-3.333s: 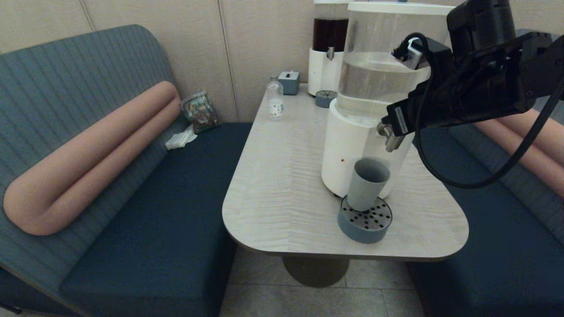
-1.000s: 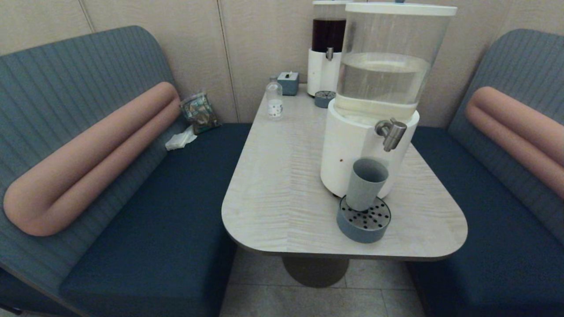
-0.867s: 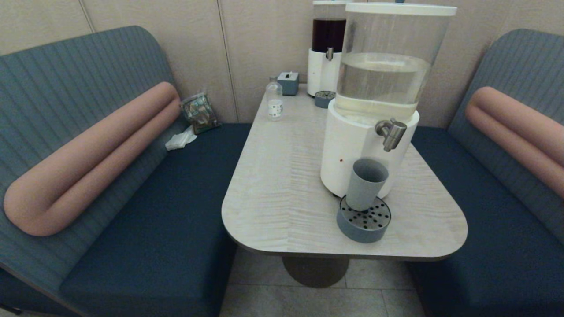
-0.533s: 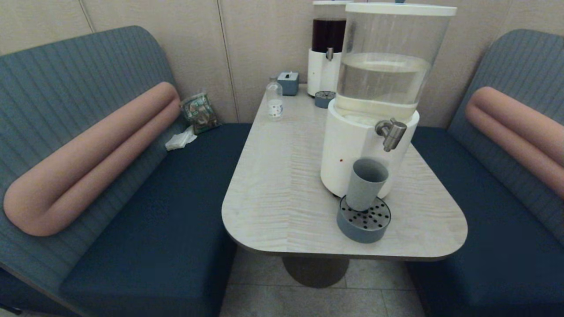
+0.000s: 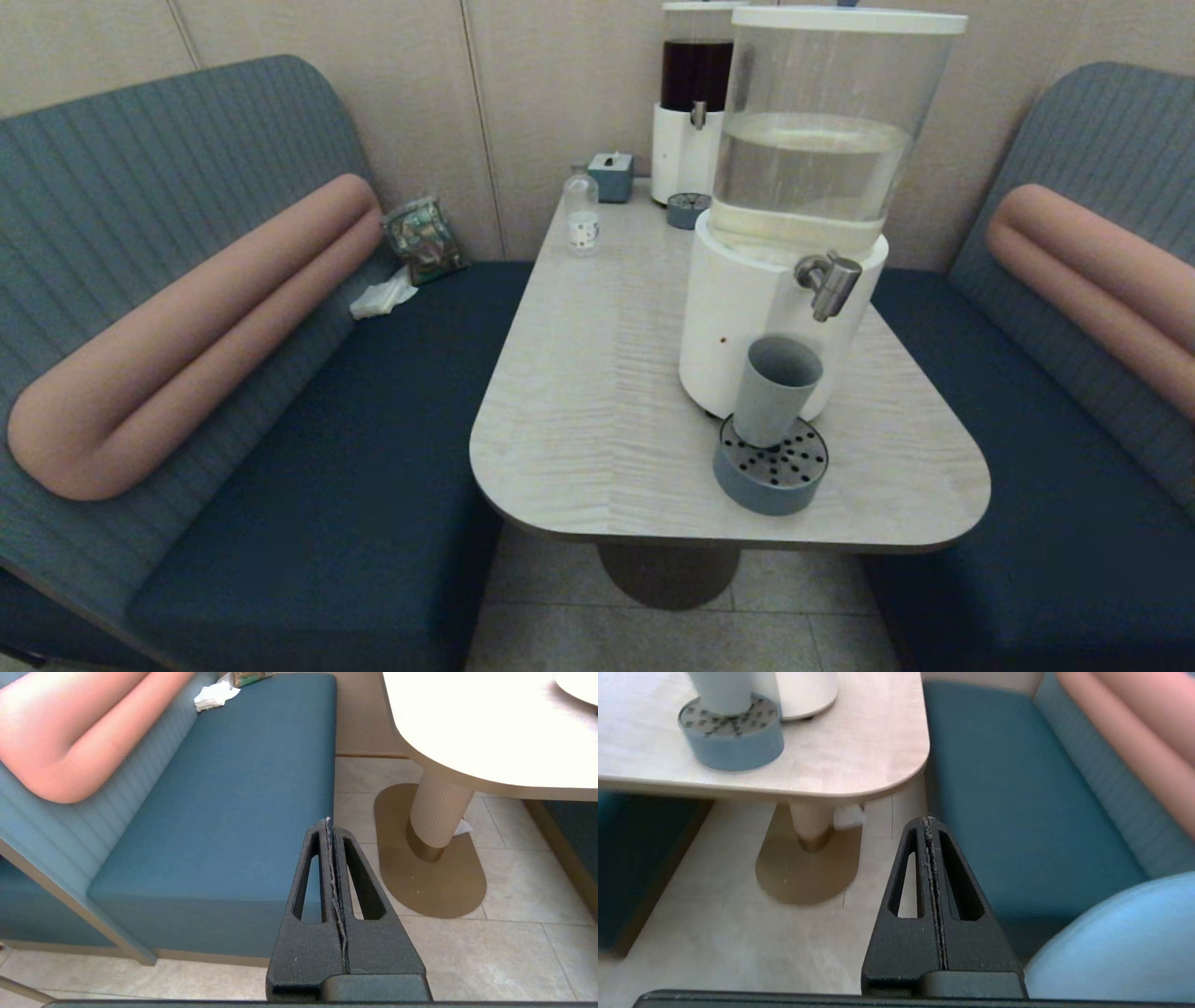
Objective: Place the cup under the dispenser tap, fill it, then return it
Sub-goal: Place the cup next to the water dispenser
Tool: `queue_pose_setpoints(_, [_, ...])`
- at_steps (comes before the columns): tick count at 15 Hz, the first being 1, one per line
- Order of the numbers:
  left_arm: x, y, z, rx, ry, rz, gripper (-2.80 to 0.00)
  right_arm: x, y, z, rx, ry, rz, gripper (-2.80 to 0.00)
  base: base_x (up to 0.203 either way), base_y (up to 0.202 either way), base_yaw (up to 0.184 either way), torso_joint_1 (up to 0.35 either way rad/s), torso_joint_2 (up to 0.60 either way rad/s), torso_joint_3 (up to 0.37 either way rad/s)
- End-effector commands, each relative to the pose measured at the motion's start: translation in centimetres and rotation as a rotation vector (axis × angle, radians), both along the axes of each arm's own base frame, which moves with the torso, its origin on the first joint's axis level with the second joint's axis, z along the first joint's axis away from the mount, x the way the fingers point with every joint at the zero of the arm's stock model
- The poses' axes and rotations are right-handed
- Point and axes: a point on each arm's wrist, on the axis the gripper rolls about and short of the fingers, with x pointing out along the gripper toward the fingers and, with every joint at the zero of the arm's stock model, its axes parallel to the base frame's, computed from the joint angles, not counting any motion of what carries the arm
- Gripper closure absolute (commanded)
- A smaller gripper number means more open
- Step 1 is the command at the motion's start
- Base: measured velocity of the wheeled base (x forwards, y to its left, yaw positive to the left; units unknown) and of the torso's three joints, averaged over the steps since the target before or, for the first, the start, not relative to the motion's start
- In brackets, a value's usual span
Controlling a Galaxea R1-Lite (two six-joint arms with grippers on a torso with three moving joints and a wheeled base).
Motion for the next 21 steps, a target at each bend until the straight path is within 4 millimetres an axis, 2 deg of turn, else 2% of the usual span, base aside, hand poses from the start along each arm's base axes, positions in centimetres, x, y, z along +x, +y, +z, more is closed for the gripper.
queue_pose_setpoints(1, [0.0, 0.0, 0.0, 0.0, 0.003, 0.001, 0.0, 0.9, 0.0, -1.1, -0.002, -0.068, -0.001, 0.0, 0.0, 0.0, 0.0, 0.0, 0.0, 0.0])
queue_pose_setpoints(3, [0.0, 0.0, 0.0, 0.0, 0.003, 0.001, 0.0, 1.3, 0.1, -1.7, 0.001, -0.127, 0.023, 0.0, 0.0, 0.0, 0.0, 0.0, 0.0, 0.0])
queue_pose_setpoints(6, [0.0, 0.0, 0.0, 0.0, 0.003, 0.001, 0.0, 1.4, 0.2, -3.0, 0.017, 0.001, 0.091, 0.0, 0.0, 0.0, 0.0, 0.0, 0.0, 0.0])
queue_pose_setpoints(21, [0.0, 0.0, 0.0, 0.0, 0.003, 0.001, 0.0, 1.4, 0.2, -3.0, 0.029, -0.003, 0.093, 0.0, 0.0, 0.0, 0.0, 0.0, 0.0, 0.0])
